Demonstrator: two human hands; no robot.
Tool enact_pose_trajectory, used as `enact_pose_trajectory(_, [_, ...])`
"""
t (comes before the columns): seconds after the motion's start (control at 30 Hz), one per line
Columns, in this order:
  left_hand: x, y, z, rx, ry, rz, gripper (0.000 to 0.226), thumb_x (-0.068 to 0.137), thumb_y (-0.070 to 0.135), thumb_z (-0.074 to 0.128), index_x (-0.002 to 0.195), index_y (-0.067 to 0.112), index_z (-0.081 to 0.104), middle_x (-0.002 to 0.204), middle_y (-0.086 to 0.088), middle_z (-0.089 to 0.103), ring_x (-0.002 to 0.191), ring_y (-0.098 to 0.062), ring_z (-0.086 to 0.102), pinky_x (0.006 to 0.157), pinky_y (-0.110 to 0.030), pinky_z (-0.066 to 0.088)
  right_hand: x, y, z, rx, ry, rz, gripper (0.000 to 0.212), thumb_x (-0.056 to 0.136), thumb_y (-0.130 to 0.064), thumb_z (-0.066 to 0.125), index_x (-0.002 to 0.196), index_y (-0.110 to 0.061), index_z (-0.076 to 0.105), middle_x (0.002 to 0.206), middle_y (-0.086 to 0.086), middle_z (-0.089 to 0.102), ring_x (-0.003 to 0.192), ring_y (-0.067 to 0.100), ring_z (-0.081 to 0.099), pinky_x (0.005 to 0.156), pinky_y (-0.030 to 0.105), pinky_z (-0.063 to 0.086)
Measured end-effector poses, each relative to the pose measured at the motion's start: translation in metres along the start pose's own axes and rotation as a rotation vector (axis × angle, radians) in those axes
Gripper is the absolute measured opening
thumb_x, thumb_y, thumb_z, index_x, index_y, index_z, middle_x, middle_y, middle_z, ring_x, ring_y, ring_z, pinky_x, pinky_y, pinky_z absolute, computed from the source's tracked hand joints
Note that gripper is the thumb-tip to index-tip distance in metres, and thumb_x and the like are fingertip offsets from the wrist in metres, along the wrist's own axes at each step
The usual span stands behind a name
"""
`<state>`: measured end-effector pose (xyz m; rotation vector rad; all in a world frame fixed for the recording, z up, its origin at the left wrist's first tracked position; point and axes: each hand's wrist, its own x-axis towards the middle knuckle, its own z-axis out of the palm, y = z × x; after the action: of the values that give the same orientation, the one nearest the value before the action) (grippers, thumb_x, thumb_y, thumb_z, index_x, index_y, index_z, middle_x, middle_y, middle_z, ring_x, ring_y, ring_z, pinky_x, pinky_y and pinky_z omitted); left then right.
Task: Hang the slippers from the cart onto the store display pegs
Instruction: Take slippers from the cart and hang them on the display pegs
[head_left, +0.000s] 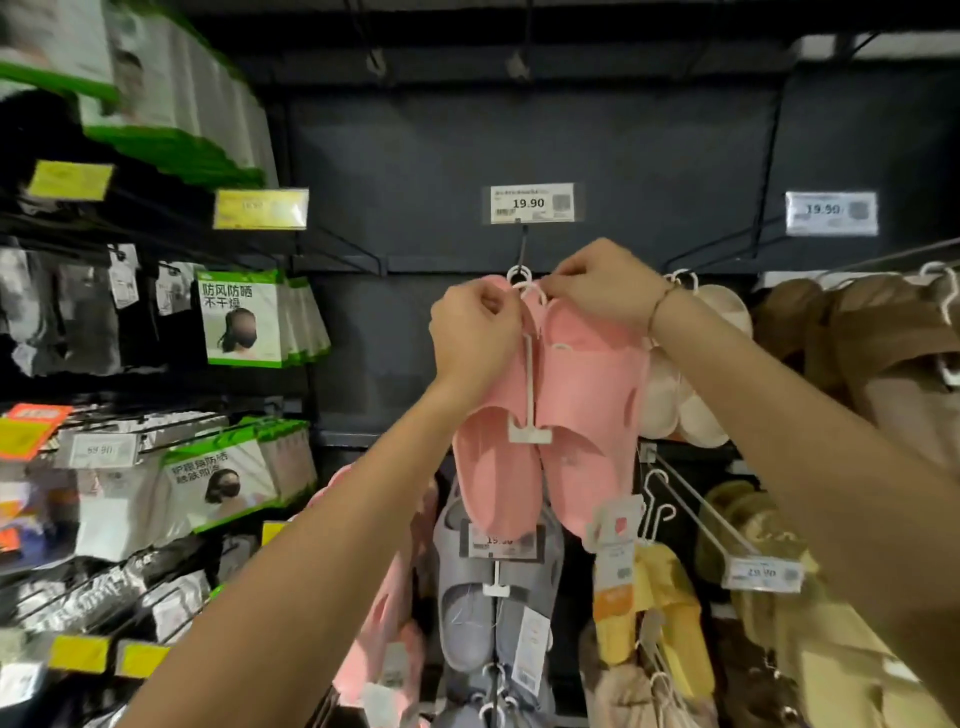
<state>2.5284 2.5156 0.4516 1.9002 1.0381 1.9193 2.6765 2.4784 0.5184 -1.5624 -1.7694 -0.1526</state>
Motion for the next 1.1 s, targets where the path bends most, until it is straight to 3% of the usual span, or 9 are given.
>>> enact_pose_trajectory(0.07, [0.011,0.002,0.003,0.014,-0.015,-0.002,0.033,0.087,0.021,0.061,0.055,0.025,0.058,0.048,0.012,0.055,0.052,-0.004,0.052,0.059,-0.027,0.041,0.007,0.0,0.003,-0.05,0.108,0.056,0.03,0.088,-0.035,0.06,0.081,-0.011,0.076,0.075,0.008,0.069,0.082,0.019,0.061,0.085,0.038,0.051])
enact_pose_trajectory(0.13, [0.024,0.002,0.008,0.002,-0.011,-0.01,0.025,0.087,0.026,0.062,0.062,0.022,0.063,0.053,0.01,0.059,0.057,-0.004,0.055,0.063,-0.027,0.044,0.011,-0.005,0.008,-0.147,0.216,0.095,0.036,0.09,-0.04,0.056,0.07,-0.014,0.071,0.07,0.003,0.065,0.093,0.029,0.062,0.095,0.042,0.042])
enact_pose_trajectory(0.2, [0.039,0.003,0.011,-0.024,0.02,-0.012,0.024,0.087,0.027,0.063,0.064,0.022,0.065,0.056,0.012,0.061,0.059,-0.005,0.058,0.064,-0.029,0.046,0.011,-0.007,0.016,-0.319,0.354,0.058,0.046,0.094,-0.052,0.047,0.073,-0.017,0.068,0.077,0.003,0.065,0.1,0.032,0.058,0.093,0.043,0.032])
enact_pose_trajectory(0.37, [0.058,-0.002,0.01,-0.1,0.068,0.069,0.015,0.085,0.024,0.063,0.076,0.016,0.073,0.066,0.007,0.07,0.064,-0.006,0.065,0.064,-0.025,0.051,0.005,0.0,0.034,-0.455,0.573,-0.064,0.056,0.092,-0.063,0.048,0.116,-0.014,0.059,0.119,0.008,0.058,0.112,0.032,0.05,0.092,0.045,0.035])
enact_pose_trajectory(0.63, [0.065,-0.003,0.013,-0.217,0.118,0.187,0.02,0.083,0.024,0.062,0.071,0.01,0.068,0.063,0.004,0.068,0.058,-0.012,0.063,0.058,-0.031,0.05,0.002,0.006,0.03,-0.194,0.699,-0.137,0.05,0.09,-0.06,0.056,0.105,-0.012,0.057,0.107,0.006,0.059,0.098,0.029,0.056,0.083,0.045,0.046])
enact_pose_trajectory(0.73, [0.072,0.001,0.016,-0.203,0.109,0.19,0.016,0.082,0.022,0.064,0.071,0.012,0.069,0.063,0.005,0.069,0.058,-0.011,0.063,0.059,-0.033,0.051,0.004,0.006,0.026,-0.123,0.724,-0.132,0.045,0.089,-0.055,0.059,0.104,-0.012,0.056,0.106,0.005,0.059,0.099,0.028,0.054,0.082,0.043,0.045])
enact_pose_trajectory(0.87, [0.092,-0.013,0.029,-0.158,0.037,0.025,0.021,0.082,0.029,0.066,0.071,0.011,0.071,0.065,0.003,0.069,0.06,-0.009,0.058,0.062,-0.031,0.05,0.021,0.017,0.037,-0.146,0.659,-0.046,0.049,0.089,-0.048,0.061,0.118,-0.009,0.051,0.117,0.009,0.055,0.107,0.033,0.053,0.083,0.044,0.044])
enact_pose_trajectory(0.97, [0.103,-0.033,0.047,-0.092,0.009,-0.06,0.024,0.086,0.034,0.071,0.07,0.016,0.073,0.065,0.008,0.068,0.065,-0.01,0.064,0.07,-0.031,0.055,0.033,0.028,0.059,-0.268,0.567,-0.012,0.072,0.087,-0.061,0.056,0.137,-0.012,0.042,0.13,0.012,0.046,0.112,0.035,0.052,0.087,0.049,0.049])
enact_pose_trajectory(1.1, [0.118,-0.059,0.078,-0.084,-0.006,-0.107,0.02,0.086,0.034,0.071,0.075,0.017,0.074,0.071,0.008,0.071,0.074,-0.015,0.07,0.076,-0.035,0.058,0.053,0.05,0.097,-0.521,0.452,-0.011,0.069,0.085,-0.059,0.053,0.144,-0.025,0.039,0.15,0.015,0.035,0.13,0.04,0.039,0.098,0.055,0.042])
